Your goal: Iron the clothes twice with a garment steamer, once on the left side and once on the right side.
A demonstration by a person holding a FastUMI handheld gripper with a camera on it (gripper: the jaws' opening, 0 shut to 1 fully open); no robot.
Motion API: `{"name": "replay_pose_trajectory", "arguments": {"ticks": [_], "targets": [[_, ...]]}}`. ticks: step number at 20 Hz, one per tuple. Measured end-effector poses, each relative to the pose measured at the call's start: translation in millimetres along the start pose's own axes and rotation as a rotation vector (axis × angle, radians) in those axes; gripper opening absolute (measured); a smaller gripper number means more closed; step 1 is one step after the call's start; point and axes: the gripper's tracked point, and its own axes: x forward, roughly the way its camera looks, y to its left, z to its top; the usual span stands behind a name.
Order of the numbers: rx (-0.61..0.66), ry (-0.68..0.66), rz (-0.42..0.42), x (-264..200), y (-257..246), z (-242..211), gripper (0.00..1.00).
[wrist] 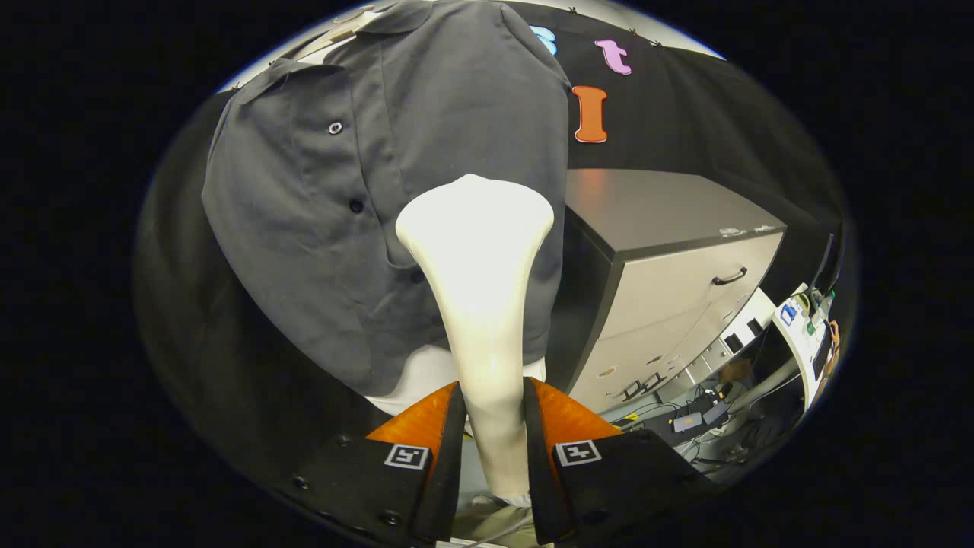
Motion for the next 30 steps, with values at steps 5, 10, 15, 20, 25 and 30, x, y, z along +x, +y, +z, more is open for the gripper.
{"name": "replay_pose_trajectory", "arguments": {"ticks": [5,10,15,20,25,30], "targets": [[-0.003,-0.08,0.028,-24,21,40,0.46],[-0.017,-0.153,0.062,-46,49,76,0.46],[-0.039,-0.202,0.1,-63,78,98,0.47],[-0.078,-0.235,0.136,-71,112,116,0.46],[-0.128,-0.257,0.18,-70,150,128,0.46],[-0.18,-0.264,0.225,-68,182,132,0.46]]}}
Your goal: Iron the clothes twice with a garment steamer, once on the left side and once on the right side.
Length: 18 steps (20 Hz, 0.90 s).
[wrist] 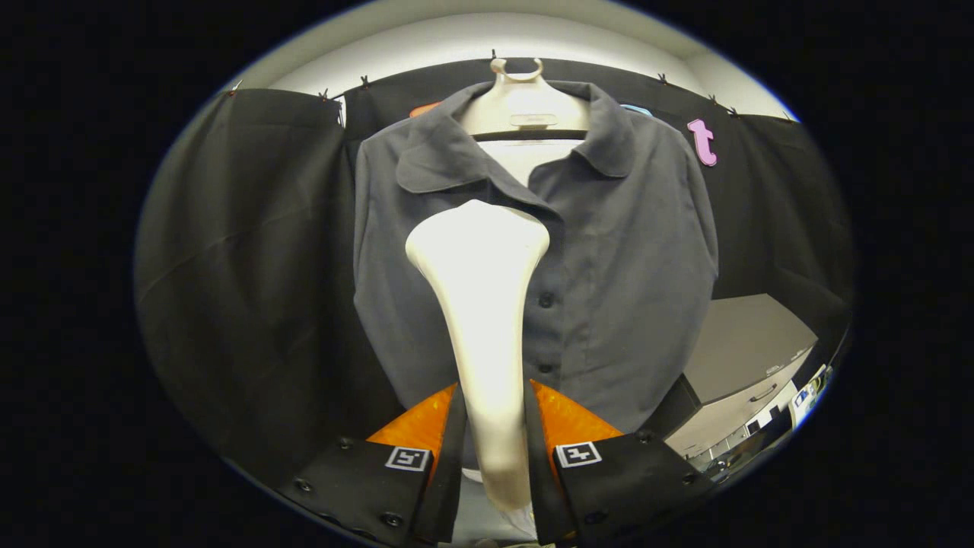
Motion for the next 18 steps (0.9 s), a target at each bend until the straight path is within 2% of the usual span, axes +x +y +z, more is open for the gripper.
{"name": "replay_pose_trajectory", "arguments": {"ticks": [9,18], "targets": [[-0.017,0.097,0.056,38,14,-35,0.46],[-0.03,0.199,0.088,56,22,-80,0.46]]}}
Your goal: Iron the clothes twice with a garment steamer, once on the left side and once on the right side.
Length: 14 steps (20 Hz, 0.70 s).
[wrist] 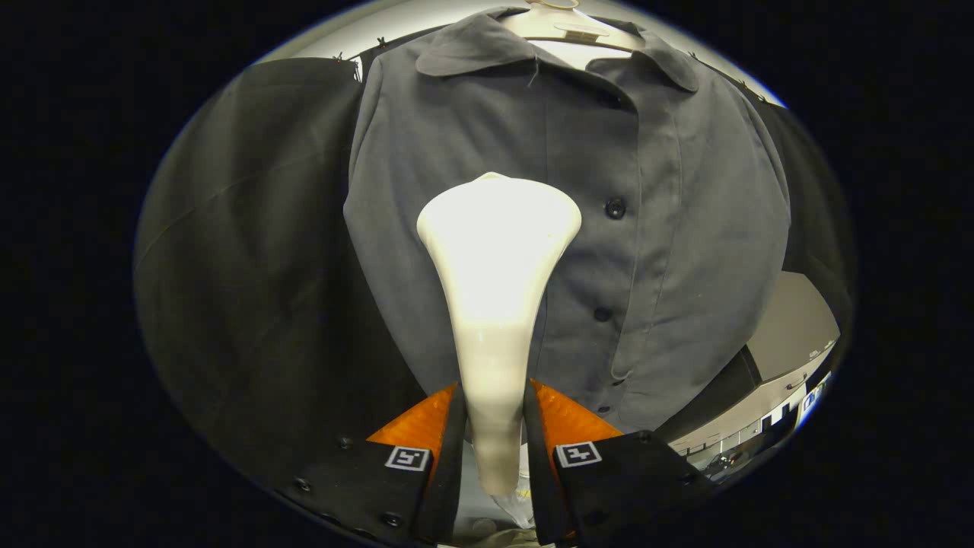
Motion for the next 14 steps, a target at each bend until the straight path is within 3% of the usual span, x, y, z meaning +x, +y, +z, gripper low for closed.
{"name": "replay_pose_trajectory", "arguments": {"ticks": [14], "targets": [[0.001,0.152,0.022,45,-4,-97,0.47]]}}
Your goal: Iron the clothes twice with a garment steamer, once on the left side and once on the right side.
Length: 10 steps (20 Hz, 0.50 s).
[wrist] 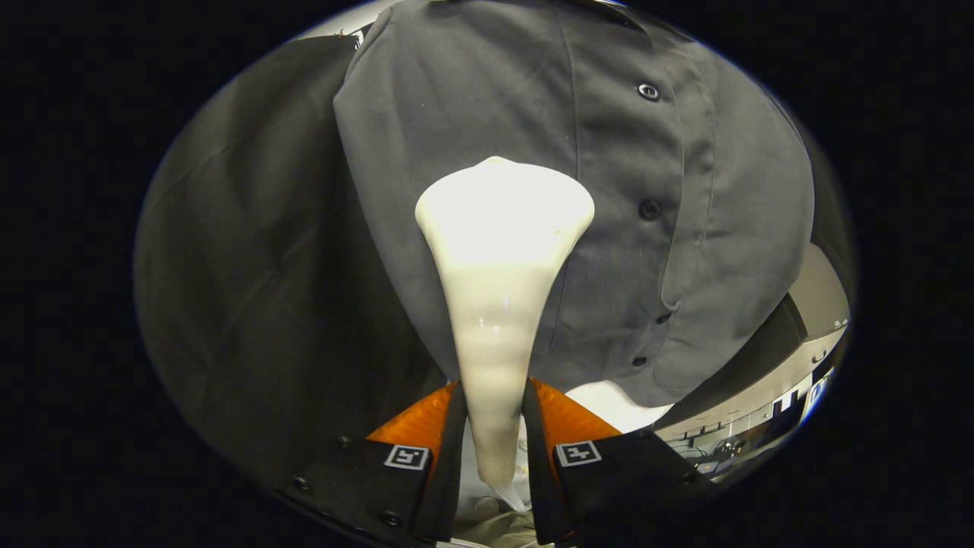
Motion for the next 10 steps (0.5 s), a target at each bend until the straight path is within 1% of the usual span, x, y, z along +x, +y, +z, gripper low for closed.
{"name": "replay_pose_trajectory", "arguments": {"ticks": [10], "targets": [[-0.003,0.089,-0.01,24,-6,-48,0.47]]}}
